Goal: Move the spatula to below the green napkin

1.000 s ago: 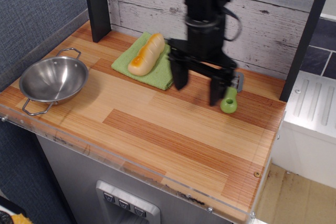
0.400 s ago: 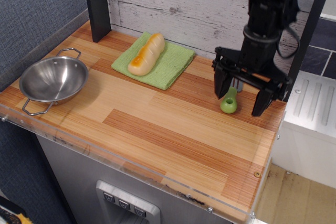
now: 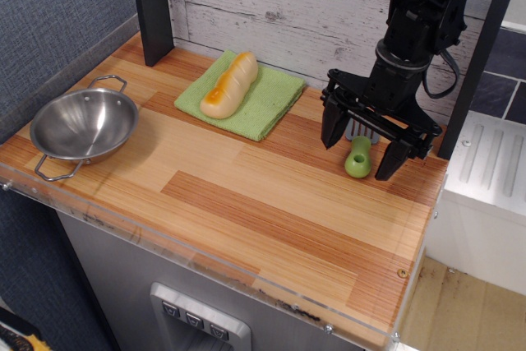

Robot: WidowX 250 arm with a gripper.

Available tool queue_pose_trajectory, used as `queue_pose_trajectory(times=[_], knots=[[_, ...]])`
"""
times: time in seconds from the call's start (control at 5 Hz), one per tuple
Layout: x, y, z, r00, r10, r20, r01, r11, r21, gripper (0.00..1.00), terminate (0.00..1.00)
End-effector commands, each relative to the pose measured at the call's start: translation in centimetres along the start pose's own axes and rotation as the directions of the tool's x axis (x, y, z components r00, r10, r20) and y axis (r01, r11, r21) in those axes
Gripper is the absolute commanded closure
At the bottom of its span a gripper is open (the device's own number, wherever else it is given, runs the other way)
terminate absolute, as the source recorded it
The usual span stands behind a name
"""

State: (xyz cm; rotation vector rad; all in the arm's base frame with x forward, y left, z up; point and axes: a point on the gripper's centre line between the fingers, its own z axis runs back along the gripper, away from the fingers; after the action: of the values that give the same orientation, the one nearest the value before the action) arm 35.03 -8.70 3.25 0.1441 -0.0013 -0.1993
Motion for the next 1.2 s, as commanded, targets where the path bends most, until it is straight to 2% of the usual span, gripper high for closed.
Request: queue_pose_trajectory(times=[0.0, 0.2, 0.4, 0.6, 0.8, 1.0], knots=[[0.8, 0.3, -1.5, 1.000, -0.007, -0.026, 0.006, 1.000, -0.007, 0.00, 0.00], [0.9, 0.2, -2.4, 0.999, -0.002, -0.042, 0.001, 1.000, -0.024, 0.00, 0.00], [0.6, 0.4, -2.8, 0.999, 0.019, -0.039, -0.021, 0.999, -0.035, 1.00, 0.00], [0.4, 1.0, -1.8, 1.000, 0.012, -0.021, -0.013, 1.000, -0.025, 1.00, 0.00], [-0.1, 1.7, 0.4, 0.999, -0.027, 0.028, 0.028, 0.999, -0.021, 1.00, 0.00], [-2.5, 3.9, 4.1, 0.984, -0.113, 0.135, 0.107, 0.993, 0.052, 1.00, 0.00]])
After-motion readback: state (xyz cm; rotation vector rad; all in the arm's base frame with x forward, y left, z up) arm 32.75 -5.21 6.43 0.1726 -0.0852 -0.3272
